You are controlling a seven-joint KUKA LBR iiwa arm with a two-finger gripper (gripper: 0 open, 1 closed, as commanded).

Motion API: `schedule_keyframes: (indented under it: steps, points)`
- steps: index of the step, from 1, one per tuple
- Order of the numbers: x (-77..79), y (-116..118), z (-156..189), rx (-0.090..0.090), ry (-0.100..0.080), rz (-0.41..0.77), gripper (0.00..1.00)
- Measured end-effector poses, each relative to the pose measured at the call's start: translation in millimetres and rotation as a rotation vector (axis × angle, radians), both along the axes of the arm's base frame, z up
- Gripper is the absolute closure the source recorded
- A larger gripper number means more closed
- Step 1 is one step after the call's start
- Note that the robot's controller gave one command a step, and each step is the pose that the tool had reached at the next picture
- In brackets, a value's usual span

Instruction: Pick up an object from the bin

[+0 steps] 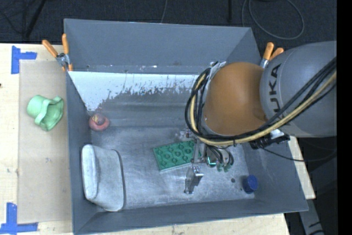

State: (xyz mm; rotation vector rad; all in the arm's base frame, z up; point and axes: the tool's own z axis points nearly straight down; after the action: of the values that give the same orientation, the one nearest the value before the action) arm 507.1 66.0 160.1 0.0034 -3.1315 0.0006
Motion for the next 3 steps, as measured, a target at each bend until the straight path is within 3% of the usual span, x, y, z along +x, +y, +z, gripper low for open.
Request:
schedule_keyframes:
  steps: [1, 2, 3]
  points:
    - [30.9, -19.3, -87.5, 0.003, -0.026, 0.161, 0.0]
    - [37.7, -18.5, -80.2, 0.005, -0.051, 0.157, 1.0]
    - [55.3, -17.7, 138.4, 0.001, -0.021, 0.249, 1.0]
